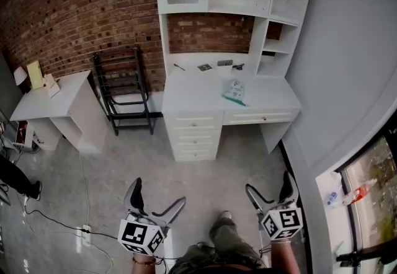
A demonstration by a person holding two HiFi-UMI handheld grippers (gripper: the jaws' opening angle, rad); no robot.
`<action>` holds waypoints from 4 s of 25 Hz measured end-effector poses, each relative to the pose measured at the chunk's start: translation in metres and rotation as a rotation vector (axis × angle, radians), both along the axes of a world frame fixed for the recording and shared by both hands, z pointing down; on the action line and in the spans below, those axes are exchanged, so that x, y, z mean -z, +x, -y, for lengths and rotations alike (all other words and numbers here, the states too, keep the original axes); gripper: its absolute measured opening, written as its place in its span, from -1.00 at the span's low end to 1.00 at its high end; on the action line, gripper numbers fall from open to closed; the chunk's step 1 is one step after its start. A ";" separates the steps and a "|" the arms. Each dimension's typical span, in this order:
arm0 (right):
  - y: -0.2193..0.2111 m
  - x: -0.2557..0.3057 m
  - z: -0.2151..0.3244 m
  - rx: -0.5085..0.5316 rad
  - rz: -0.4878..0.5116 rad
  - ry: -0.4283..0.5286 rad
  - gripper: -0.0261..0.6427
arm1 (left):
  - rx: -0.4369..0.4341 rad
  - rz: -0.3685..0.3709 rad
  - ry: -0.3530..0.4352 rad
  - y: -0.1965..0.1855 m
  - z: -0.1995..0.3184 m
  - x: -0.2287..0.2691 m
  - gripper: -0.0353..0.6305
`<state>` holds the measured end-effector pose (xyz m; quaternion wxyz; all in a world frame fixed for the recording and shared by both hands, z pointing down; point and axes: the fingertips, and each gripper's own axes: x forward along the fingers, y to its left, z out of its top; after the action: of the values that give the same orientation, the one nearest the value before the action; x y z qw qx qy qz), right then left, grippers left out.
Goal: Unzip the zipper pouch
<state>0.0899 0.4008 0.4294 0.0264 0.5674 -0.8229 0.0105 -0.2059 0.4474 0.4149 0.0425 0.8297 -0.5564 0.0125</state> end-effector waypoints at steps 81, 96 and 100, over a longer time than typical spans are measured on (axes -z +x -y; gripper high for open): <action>0.120 -0.042 0.597 -0.182 -0.090 -0.184 0.62 | -1.322 1.376 0.051 0.197 0.719 -0.211 -0.21; 0.164 -0.054 0.599 -0.380 -0.079 -0.254 0.62 | -1.782 1.647 0.166 0.231 0.735 -0.289 -0.21; 0.170 -0.053 0.600 -0.408 -0.080 -0.255 0.62 | -1.885 1.730 0.167 0.232 0.737 -0.307 -0.22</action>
<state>0.2602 -0.1990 0.4828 0.1278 0.7139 -0.6816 0.0969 0.0266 -0.2897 0.7223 -0.4082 0.6232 0.3978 0.5354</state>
